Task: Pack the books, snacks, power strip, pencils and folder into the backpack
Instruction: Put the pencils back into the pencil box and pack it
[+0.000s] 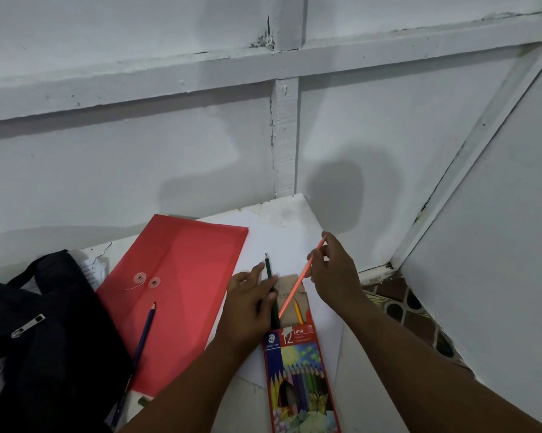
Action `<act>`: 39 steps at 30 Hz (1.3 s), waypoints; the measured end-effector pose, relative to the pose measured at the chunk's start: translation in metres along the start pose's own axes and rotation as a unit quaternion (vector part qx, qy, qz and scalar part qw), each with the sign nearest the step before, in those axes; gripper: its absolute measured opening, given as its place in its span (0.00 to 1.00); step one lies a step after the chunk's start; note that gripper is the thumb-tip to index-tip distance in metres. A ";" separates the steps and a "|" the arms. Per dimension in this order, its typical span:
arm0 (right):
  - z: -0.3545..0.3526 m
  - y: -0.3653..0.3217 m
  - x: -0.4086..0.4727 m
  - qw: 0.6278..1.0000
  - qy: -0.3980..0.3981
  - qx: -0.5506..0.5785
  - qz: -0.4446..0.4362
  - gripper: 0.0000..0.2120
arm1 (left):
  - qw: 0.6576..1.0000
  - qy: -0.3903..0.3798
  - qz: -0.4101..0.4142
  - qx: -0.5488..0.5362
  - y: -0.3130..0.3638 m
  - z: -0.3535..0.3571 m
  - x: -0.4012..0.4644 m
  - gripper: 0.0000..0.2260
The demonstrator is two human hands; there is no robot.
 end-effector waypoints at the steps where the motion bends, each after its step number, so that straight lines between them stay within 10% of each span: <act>1: 0.002 0.000 0.002 1.000 -0.016 -0.011 0.001 0.21 | 1.000 0.003 0.000 0.000 0.000 -0.001 0.000 0.22; 8: 0.021 0.007 -0.005 0.968 -0.150 -0.186 -0.072 0.39 | 0.999 0.035 0.017 -0.037 0.006 -0.007 -0.001 0.18; 18: 0.004 0.031 -0.035 0.942 -0.097 -0.155 -0.282 0.21 | 0.997 0.057 0.013 -0.053 0.002 -0.005 -0.001 0.15; 39: 0.003 0.040 -0.030 0.943 -0.113 -0.115 -0.291 0.16 | 0.995 0.074 0.059 -0.040 0.006 -0.012 0.000 0.14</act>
Point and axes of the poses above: each hand's wrist, its own x-axis towards the middle knuckle, its own z-axis out of the palm, y = z × x, the point moved 3 cm from there along x, towards the middle knuckle, and after that the axes turned 1 degree about x, right-handed, at the moved point
